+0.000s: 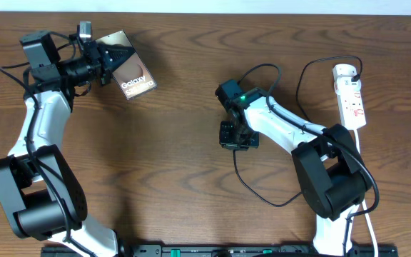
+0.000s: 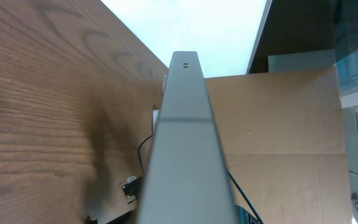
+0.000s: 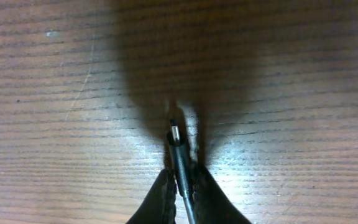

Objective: Plug charger to phone and switch on socket
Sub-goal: 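Close the right gripper on the black cable's connector end, then lift the cable connector with the right gripper toward the phone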

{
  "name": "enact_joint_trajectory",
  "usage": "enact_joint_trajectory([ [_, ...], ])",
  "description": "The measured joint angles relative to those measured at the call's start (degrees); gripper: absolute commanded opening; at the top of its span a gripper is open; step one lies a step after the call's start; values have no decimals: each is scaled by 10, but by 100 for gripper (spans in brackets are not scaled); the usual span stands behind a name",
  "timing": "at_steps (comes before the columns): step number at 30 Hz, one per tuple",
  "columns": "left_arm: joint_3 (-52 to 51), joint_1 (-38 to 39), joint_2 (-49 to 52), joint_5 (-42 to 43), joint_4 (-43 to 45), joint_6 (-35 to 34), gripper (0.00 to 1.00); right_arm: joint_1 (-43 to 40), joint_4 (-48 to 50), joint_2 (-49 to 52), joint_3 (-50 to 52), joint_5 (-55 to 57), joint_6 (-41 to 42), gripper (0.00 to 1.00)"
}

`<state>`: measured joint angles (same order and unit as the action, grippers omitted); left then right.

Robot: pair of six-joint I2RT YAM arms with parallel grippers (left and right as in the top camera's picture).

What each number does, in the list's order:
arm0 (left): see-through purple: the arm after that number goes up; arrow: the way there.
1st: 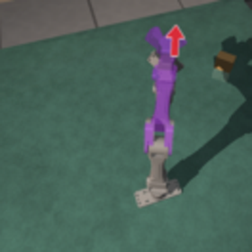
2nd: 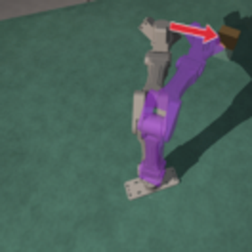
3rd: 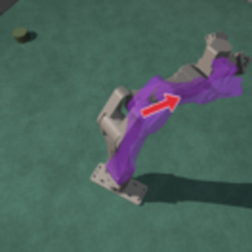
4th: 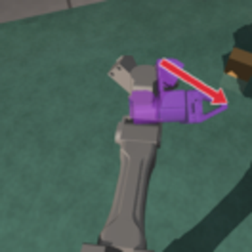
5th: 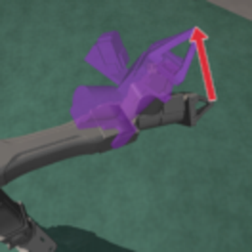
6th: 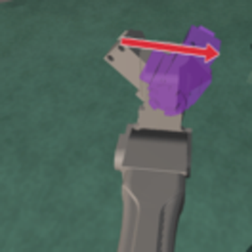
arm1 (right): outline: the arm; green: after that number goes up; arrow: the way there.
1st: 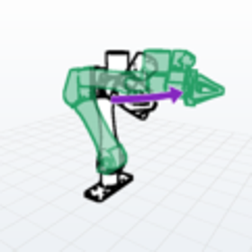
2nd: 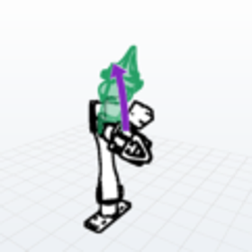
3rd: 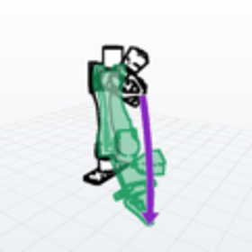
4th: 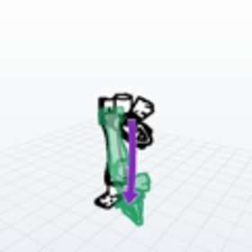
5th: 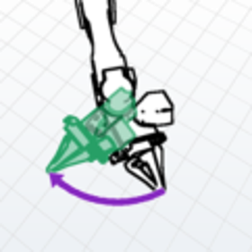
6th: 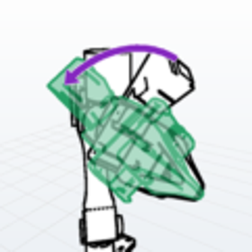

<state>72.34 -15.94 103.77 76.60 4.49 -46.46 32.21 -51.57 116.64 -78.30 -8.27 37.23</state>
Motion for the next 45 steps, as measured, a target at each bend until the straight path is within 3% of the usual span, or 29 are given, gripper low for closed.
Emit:
enact_joint_trajectory([
  [7,0,0,0,0,0,0,7,0,0,0,0,2,0,1],
  [33,0,0,0,0,0,0,8,0,-11,0,-3,2,-6,1],
  [45,0,0,0,0,0,0,7,0,-108,1,-115,10,-36,1],
])
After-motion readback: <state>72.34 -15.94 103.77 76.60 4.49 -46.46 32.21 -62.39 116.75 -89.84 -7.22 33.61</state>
